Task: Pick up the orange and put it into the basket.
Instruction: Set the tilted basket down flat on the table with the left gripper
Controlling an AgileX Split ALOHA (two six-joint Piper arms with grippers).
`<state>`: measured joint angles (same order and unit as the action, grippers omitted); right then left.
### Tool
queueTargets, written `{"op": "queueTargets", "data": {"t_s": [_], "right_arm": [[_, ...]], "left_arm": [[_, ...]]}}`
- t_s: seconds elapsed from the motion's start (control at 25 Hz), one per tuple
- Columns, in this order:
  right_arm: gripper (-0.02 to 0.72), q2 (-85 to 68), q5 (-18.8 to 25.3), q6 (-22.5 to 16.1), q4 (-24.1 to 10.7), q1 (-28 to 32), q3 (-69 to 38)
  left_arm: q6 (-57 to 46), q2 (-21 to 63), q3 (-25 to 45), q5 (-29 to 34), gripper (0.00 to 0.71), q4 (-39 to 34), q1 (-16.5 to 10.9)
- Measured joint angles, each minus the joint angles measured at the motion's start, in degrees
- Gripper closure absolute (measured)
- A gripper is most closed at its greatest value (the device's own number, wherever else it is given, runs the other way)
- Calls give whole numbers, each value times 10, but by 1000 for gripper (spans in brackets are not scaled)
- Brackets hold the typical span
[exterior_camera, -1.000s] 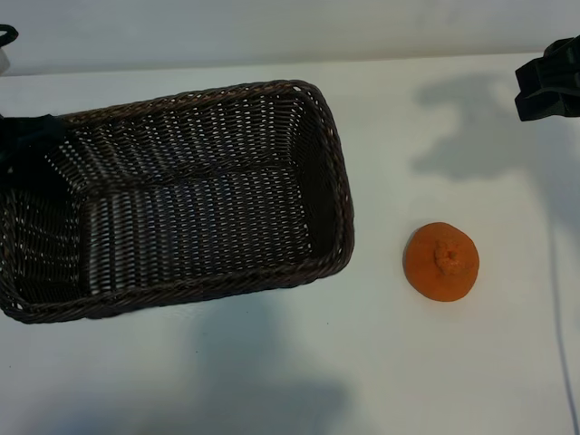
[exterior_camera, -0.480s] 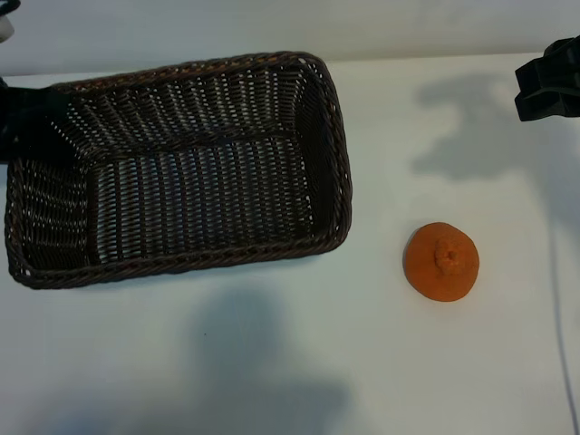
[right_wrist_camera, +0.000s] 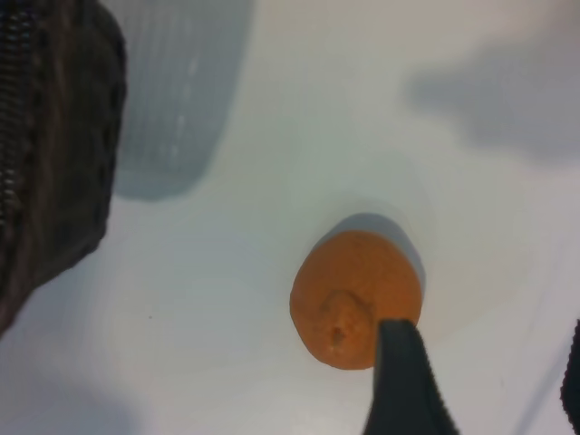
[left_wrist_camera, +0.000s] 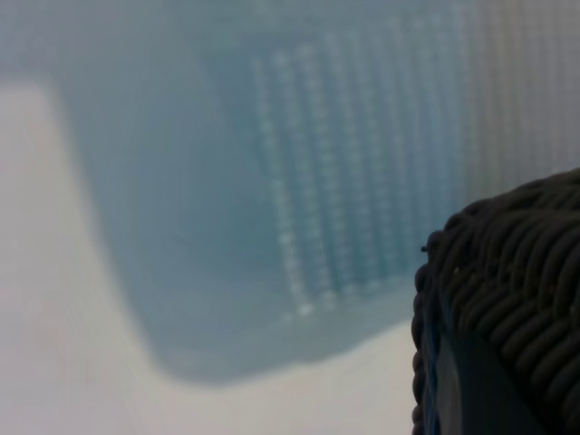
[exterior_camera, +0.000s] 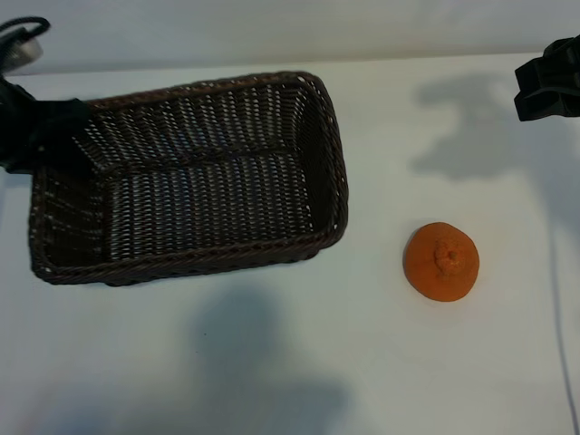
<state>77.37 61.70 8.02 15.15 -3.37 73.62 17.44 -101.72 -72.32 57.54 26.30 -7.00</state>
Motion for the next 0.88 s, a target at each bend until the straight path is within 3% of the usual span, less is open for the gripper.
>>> {"op": "queueTargets", "data": {"t_s": [0.44, 0.88], "right_arm": [[282, 0, 0, 0, 8, 0, 0], [282, 0, 0, 0, 8, 0, 0]], "left_arm": [[-31, -97, -49, -35, 532, -9, 82], [-37, -167, -75, -48, 532, -10, 99]]}}
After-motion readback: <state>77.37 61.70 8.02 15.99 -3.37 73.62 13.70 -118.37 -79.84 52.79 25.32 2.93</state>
